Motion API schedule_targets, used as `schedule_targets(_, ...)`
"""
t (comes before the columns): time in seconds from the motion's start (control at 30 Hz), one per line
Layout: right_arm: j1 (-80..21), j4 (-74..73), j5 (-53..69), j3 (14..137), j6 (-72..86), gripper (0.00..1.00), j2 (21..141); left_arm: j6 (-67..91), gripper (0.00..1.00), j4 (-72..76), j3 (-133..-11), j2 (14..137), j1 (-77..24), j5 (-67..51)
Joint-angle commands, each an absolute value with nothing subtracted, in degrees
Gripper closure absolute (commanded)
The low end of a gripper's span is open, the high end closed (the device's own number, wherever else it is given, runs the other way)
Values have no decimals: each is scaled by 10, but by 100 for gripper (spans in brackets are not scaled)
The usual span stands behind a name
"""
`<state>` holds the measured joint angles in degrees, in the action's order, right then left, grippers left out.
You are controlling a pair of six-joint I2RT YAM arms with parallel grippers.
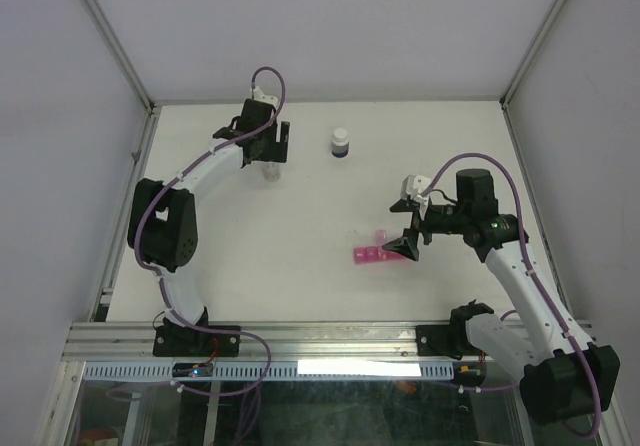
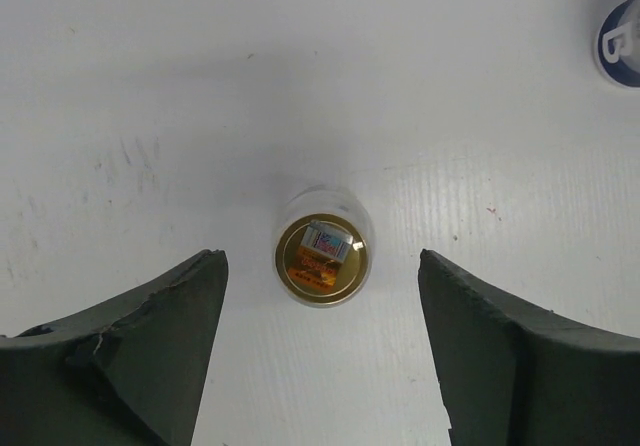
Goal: Sort the pills into containers
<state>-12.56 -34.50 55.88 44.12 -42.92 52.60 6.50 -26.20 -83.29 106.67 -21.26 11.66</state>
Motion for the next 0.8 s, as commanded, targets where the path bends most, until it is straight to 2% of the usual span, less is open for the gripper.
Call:
schedule_targets(0.0, -120, -323, 563, 444, -419, 1, 528, 69, 22, -267, -873, 1013, -212, 87)
schedule_targets(0.17, -114, -312, 591, 447, -381, 1, 530, 114, 25, -207, -796, 897, -216, -65)
schedule_targets(0.3, -96, -227, 592, 435, -247, 0, 521, 136, 26, 4, -601, 744, -266, -205)
schedule_targets(0.4, -88, -160, 542, 420, -150, 0, 514, 72, 24, 160, -453, 668, -350, -226)
schedule_targets(0.47, -87, -151, 516, 421, -147, 1, 524, 12, 23, 233, -378, 639, -396, -233)
schedule_targets(0.63, -87, -302, 539, 522, -256, 13, 663, -93, 23, 348, -255, 629, -438, -278)
schedule_targets(0.77, -82, -380, 527, 610, -312, 30, 780, -134, 21, 414, -209, 666, -464, -294)
